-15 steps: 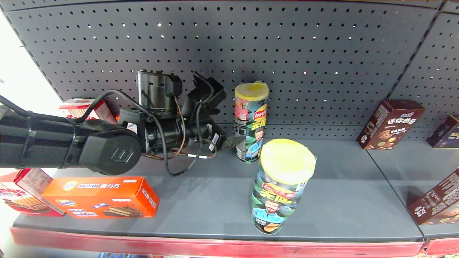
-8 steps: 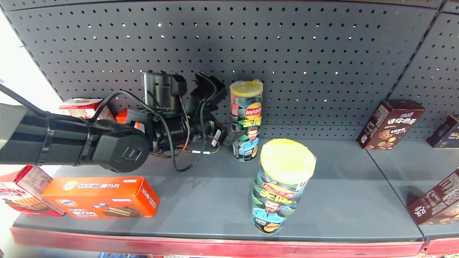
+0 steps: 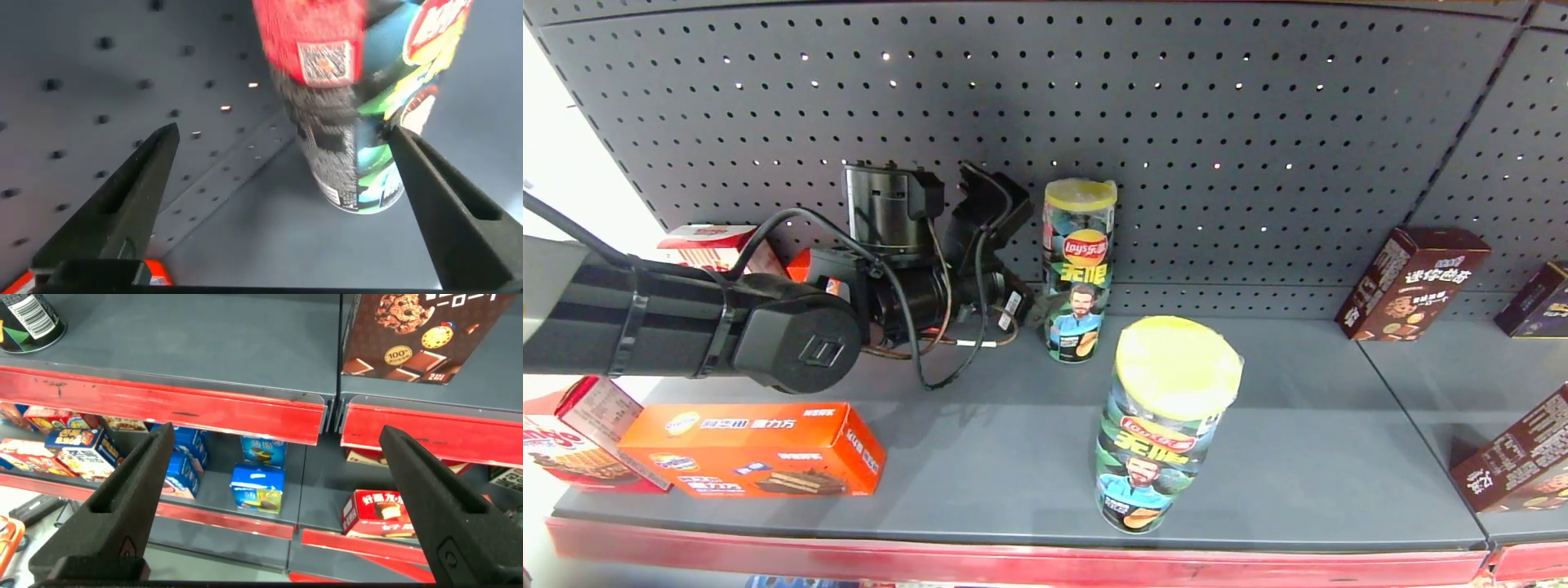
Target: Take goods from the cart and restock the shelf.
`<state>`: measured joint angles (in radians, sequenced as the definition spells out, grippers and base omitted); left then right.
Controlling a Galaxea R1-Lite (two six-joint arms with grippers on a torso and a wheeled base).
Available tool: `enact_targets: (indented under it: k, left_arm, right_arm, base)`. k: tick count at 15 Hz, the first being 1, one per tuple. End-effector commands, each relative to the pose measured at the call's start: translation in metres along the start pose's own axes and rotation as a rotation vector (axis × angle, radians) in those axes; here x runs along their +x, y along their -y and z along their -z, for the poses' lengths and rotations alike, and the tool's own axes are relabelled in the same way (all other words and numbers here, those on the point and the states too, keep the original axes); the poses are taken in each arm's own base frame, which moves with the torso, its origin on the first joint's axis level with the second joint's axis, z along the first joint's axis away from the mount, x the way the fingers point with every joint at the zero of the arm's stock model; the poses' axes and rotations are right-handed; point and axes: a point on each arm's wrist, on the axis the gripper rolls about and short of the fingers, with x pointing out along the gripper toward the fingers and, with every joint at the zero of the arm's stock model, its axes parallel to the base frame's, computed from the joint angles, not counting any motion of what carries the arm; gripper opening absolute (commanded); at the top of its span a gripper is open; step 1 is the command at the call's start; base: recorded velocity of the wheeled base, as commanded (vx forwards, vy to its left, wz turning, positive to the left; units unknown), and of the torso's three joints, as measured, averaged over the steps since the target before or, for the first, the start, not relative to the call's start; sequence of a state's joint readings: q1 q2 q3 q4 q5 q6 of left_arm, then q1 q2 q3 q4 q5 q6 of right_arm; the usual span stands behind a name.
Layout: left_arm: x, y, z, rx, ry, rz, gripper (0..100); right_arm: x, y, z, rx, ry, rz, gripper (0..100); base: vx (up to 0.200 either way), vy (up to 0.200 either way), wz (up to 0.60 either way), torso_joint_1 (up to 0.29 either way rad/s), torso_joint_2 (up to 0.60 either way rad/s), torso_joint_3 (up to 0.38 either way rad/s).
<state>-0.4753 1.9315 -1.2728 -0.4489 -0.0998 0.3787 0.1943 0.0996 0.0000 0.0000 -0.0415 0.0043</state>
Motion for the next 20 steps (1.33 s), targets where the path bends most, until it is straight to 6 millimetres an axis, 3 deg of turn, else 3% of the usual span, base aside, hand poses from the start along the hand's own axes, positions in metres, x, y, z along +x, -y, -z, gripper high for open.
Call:
enact_targets:
  k: [1,4,8,11,15,20]
  left_arm:
    - [-0.001,0.000,0.001,-0.002,-0.012,-0.021,100]
    - [-0.003,0.001,0.005,0.000,-0.014,-0.027,100]
    - [-0.023,0.005,0.012,0.003,-0.007,-0.040,100]
    - [-0.036,-0.006,0.017,-0.003,-0.028,-0.090,100]
    - [-0.028,-0.015,0.024,-0.005,-0.077,-0.182,100]
    - [-0.007,-0.009,0.039,-0.013,-0.120,-0.168,100]
  right_arm:
    - [0.000,0.000,0.000,0.000,-0.002,-0.001,100]
    - [0.000,0.000,0.000,0.000,-0.002,-0.001,100]
    - [0.000,0.000,0.000,0.000,-0.002,-0.001,100]
    - [0.000,0.000,0.000,0.000,-0.002,-0.001,100]
    - [0.000,0.000,0.000,0.000,-0.002,-0.001,100]
    - [0.000,0.000,0.000,0.000,-0.002,-0.001,100]
  base:
    - [0.000,0.000,0.00,0.000,0.00,0.000]
    - [0.000,0.000,0.00,0.000,0.00,0.000]
    - [0.000,0.000,0.00,0.000,0.00,0.000]
    - [0.000,0.000,0.00,0.000,0.00,0.000]
    - [0.000,0.000,0.00,0.000,0.00,0.000]
    - [0.000,0.000,0.00,0.000,0.00,0.000]
